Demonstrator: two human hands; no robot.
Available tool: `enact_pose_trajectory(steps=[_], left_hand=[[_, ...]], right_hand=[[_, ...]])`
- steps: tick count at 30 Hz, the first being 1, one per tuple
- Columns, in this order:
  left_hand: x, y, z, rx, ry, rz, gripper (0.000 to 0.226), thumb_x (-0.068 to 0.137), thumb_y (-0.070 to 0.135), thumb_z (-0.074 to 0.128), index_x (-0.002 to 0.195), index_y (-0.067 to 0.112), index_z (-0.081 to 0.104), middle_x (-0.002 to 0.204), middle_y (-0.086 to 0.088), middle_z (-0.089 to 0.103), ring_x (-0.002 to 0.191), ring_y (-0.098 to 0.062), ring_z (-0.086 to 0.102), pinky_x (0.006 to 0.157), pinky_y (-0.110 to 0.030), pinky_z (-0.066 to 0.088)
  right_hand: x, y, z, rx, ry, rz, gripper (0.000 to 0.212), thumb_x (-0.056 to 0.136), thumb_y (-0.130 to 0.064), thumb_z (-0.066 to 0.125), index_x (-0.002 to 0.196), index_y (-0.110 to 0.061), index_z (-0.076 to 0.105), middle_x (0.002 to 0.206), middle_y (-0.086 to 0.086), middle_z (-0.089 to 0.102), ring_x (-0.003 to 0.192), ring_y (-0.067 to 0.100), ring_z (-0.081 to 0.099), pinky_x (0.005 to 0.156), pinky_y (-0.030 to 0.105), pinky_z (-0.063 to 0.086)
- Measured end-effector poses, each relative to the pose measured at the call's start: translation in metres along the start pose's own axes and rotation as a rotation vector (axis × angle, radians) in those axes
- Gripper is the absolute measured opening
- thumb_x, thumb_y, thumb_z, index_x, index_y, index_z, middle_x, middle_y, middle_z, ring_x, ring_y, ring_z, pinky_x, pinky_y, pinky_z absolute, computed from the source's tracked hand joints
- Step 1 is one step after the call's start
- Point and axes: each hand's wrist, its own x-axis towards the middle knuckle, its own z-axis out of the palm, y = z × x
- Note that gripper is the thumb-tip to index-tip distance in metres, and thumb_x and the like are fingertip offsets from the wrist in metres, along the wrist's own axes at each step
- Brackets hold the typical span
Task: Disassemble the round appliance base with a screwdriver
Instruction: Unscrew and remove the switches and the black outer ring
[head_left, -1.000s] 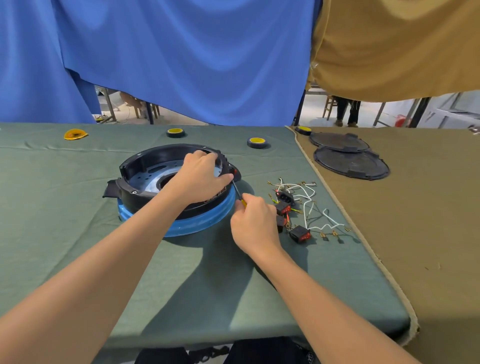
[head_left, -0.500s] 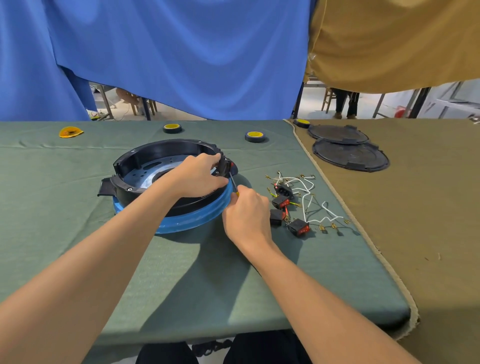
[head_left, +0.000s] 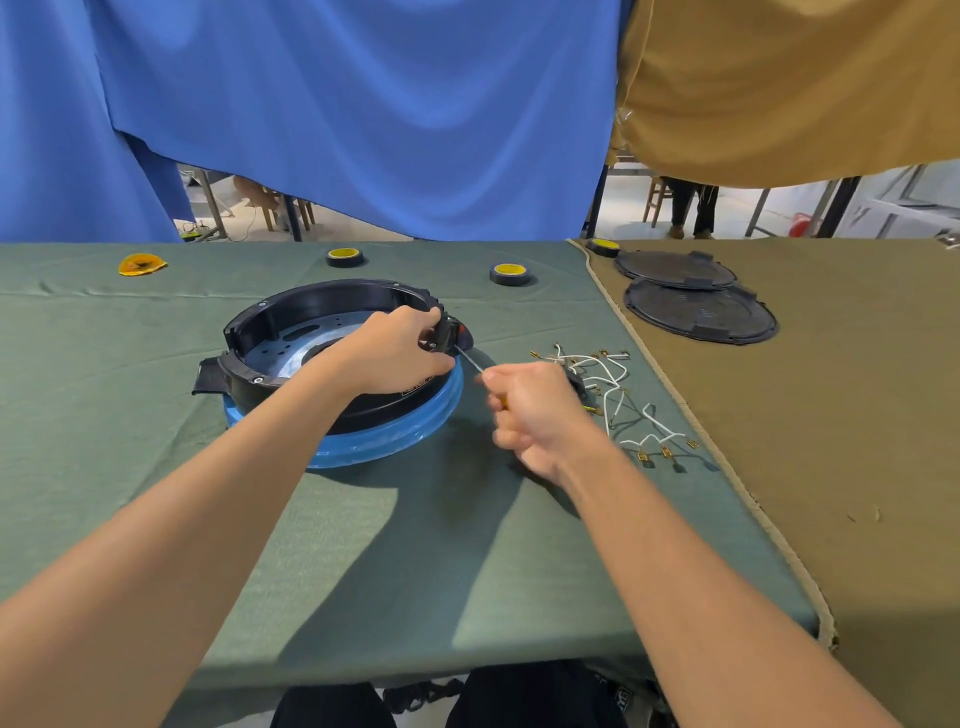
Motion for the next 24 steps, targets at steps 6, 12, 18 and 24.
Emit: enact_pose_trajectory(steps=[6, 12, 18, 24], left_hand=[[0.002, -0.002, 0.0, -0.02, 0.003, -0.025, 0.065, 0.091, 0.037, 0.062, 0.148, 0.018, 0.037, 0.135, -0.006, 0.057, 0.119, -0.03, 0.052, 0.091, -0.034, 0.039], [0.001, -0.002, 0.0, -0.021, 0.001, -0.034, 0.062, 0.091, 0.037, 0.062, 0.146, 0.017, 0.04, 0.129, -0.006, 0.06, 0.118, -0.032, 0.053, 0.085, -0.031, 0.037], [0.001, 0.001, -0.001, -0.004, 0.002, -0.037, 0.061, 0.092, 0.035, 0.06, 0.146, 0.015, 0.039, 0.131, -0.008, 0.059, 0.11, -0.027, 0.055, 0.082, -0.028, 0.036], [0.003, 0.001, 0.0, -0.013, 0.003, -0.063, 0.066, 0.092, 0.033, 0.06, 0.149, 0.014, 0.033, 0.132, -0.009, 0.058, 0.109, -0.028, 0.054, 0.08, -0.028, 0.035]], right_hand=[[-0.001, -0.024, 0.0, -0.034, 0.013, 0.11, 0.014, 0.091, 0.0, 0.043, 0.08, -0.006, 0.049, 0.063, 0.003, 0.029, 0.035, 0.011, 0.02, 0.034, 0.017, 0.013], [-0.027, 0.011, 0.052, -0.71, 0.28, -0.279, 0.014, 0.087, -0.008, 0.048, 0.1, -0.005, 0.052, 0.101, 0.018, 0.056, 0.096, 0.041, 0.051, 0.07, 0.035, 0.035], [-0.027, 0.019, 0.073, -0.573, 0.282, -0.255, 0.015, 0.088, -0.004, 0.042, 0.102, -0.006, 0.046, 0.102, 0.013, 0.051, 0.096, 0.037, 0.051, 0.072, 0.035, 0.034], [-0.016, 0.018, 0.061, -0.426, 0.292, -0.214, 0.017, 0.097, -0.015, 0.037, 0.091, -0.008, 0.052, 0.104, 0.018, 0.058, 0.089, 0.03, 0.045, 0.067, 0.027, 0.026]])
